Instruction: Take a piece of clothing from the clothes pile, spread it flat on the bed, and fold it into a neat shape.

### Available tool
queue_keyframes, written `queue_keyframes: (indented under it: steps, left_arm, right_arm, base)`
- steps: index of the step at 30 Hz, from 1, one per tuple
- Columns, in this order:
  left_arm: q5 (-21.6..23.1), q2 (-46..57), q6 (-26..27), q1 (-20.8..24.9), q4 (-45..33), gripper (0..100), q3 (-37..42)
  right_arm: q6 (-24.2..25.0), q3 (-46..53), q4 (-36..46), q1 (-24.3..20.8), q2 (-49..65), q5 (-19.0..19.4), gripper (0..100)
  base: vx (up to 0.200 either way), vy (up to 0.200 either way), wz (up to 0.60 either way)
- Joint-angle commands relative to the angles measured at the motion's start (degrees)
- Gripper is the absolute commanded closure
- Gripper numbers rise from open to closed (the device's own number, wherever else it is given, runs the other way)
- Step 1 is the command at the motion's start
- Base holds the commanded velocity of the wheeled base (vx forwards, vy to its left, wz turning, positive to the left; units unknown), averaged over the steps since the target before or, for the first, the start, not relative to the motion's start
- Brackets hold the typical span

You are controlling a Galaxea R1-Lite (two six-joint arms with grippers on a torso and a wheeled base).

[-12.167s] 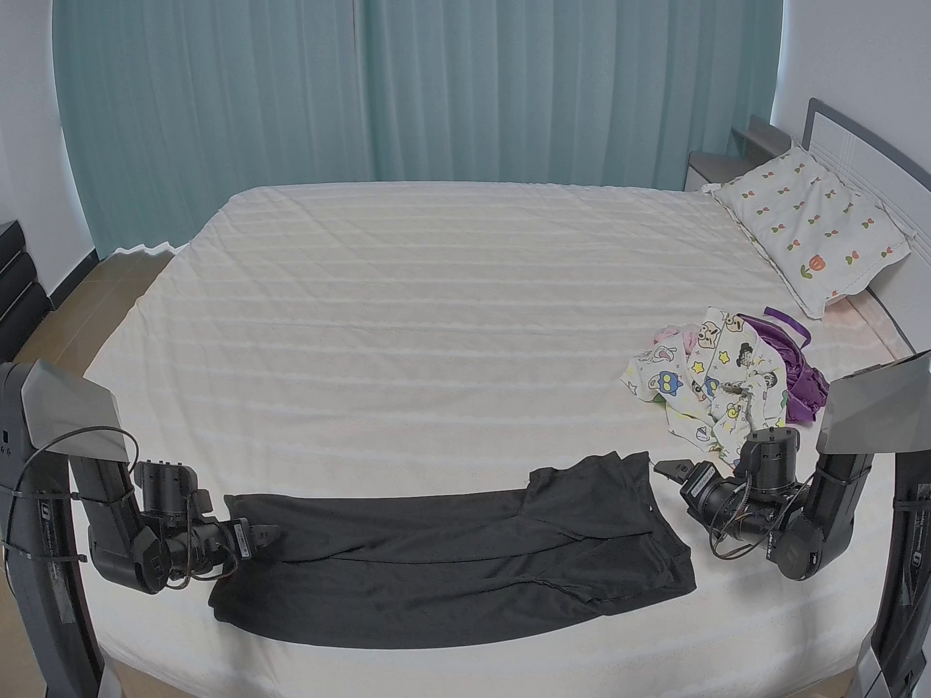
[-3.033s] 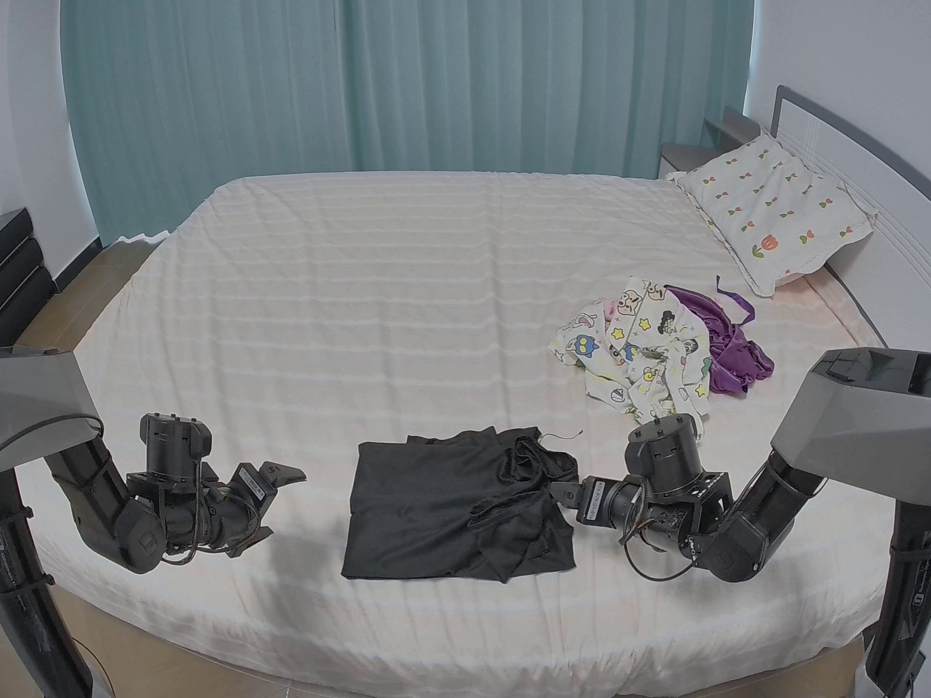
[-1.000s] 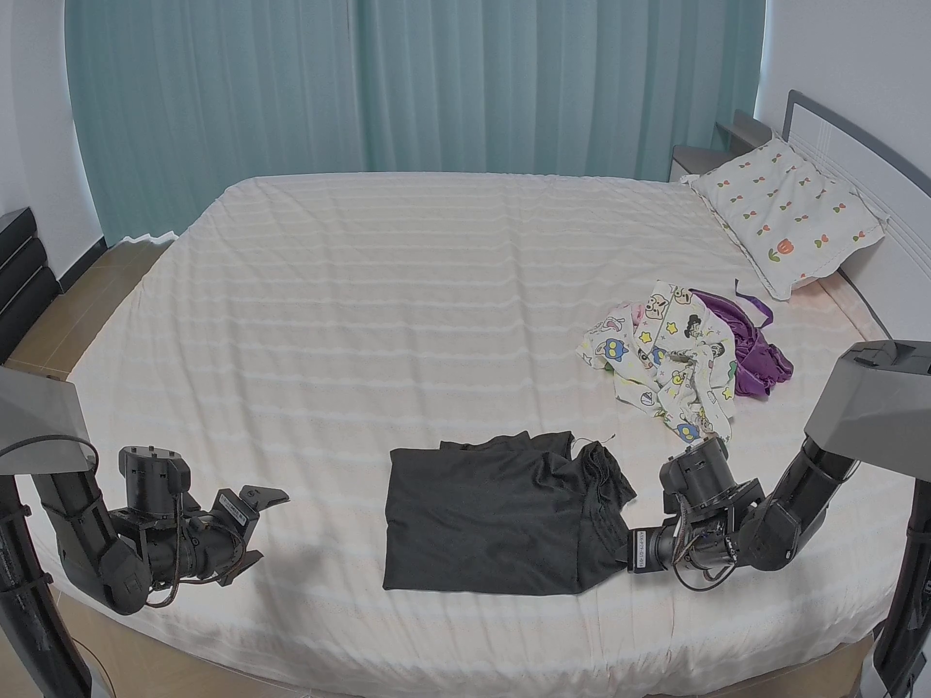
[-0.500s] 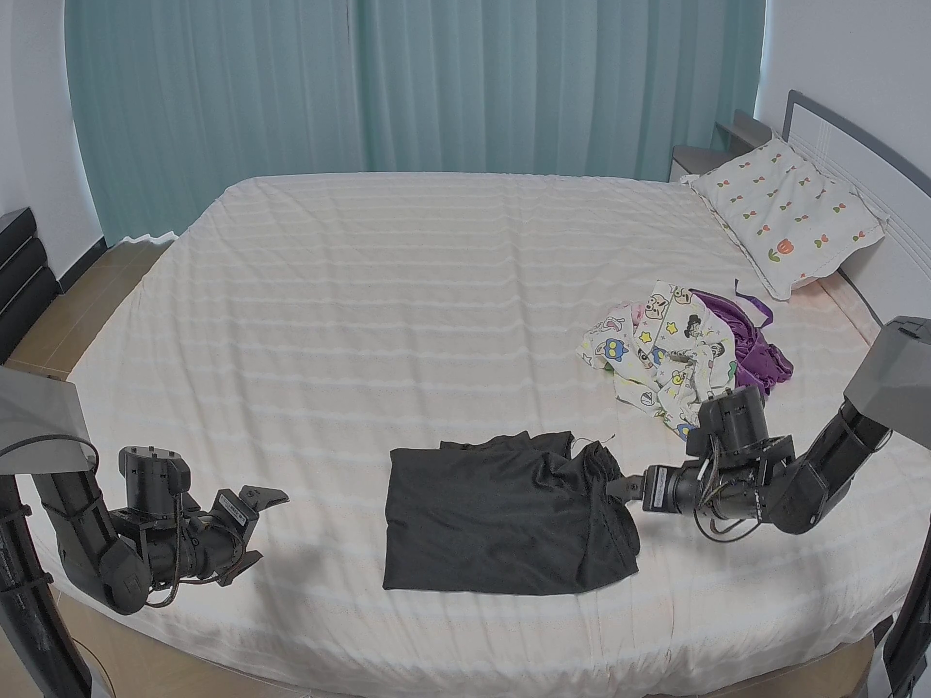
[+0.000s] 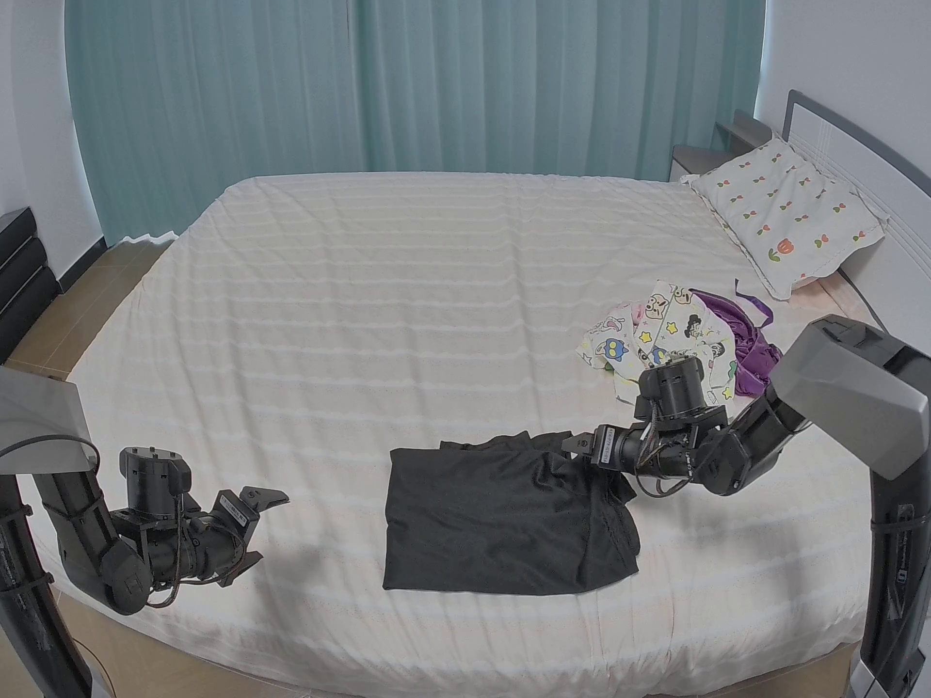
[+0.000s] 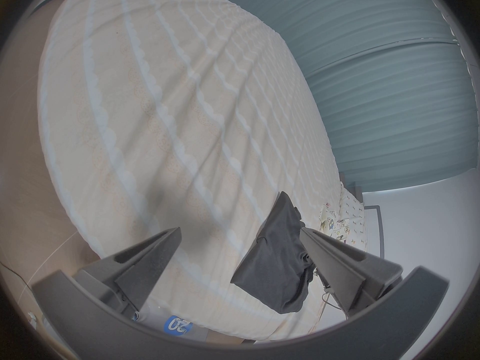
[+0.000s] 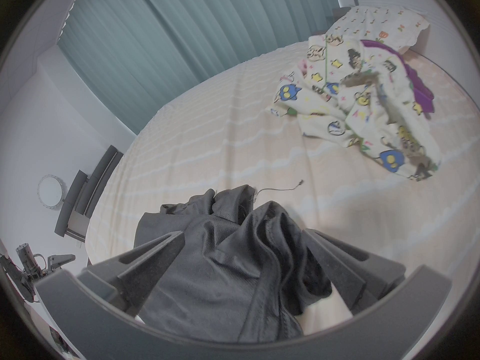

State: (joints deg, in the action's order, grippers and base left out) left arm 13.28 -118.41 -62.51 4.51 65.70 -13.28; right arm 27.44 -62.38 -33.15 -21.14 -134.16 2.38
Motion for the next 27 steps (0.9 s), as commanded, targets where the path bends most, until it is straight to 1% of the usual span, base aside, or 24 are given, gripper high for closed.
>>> queue_keyframes:
  steps: [1, 3, 4, 8, 13, 15, 19, 23, 27]
  left_arm:
    - [-0.1, -0.2, 0.0, 0.1, 0.0, 0, -0.1]
    - [-0.1, -0.2, 0.0, 0.1, 0.0, 0, 0.0]
    - [-0.2, -0.2, 0.0, 0.1, 0.0, 0, 0.0]
    - [-0.2, -0.2, 0.0, 0.1, 0.0, 0, -0.1]
    - [-0.2, -0.2, 0.0, 0.1, 0.0, 0, -0.1]
    - [-0.2, -0.2, 0.0, 0.1, 0.0, 0, -0.1]
    - [-0.2, -0.2, 0.0, 0.1, 0.0, 0, -0.1]
    - [-0.2, -0.2, 0.0, 0.1, 0.0, 0, -0.1]
    - [-0.2, -0.2, 0.0, 0.1, 0.0, 0, -0.1]
  right_arm:
    - [-0.1, -7.1, 4.1, 0.0, -7.3, 1.6, 0]
    - [-0.2, -8.9, 7.0, 0.0, -7.7, 2.3, 0]
    - [-0.2, -10.0, 7.7, 0.0, -8.2, 2.3, 100]
    - [-0.1, -12.6, 8.8, 0.3, -9.4, 1.8, 100]
    - [0.9, -14.4, 9.3, 2.2, -9.3, 1.8, 100]
    - [3.1, -15.6, 9.3, 4.2, -8.8, 1.8, 100]
    - [7.0, -17.2, 9.1, 6.1, -8.9, 1.8, 100]
    - [8.3, -17.7, 9.2, 7.0, -9.7, 2.3, 100]
    - [8.3, -17.0, 9.1, 6.7, -10.5, 2.4, 100]
  base:
    - [0.000, 0.000, 0.00]
    - [0.000, 0.000, 0.00]
    - [0.000, 0.000, 0.00]
    - [0.000, 0.000, 0.00]
    - [0.000, 0.000, 0.00]
    - [0.000, 0.000, 0.00]
    - [0.000, 0.000, 0.00]
    - [0.000, 0.000, 0.00]
    - [0.000, 0.000, 0.00]
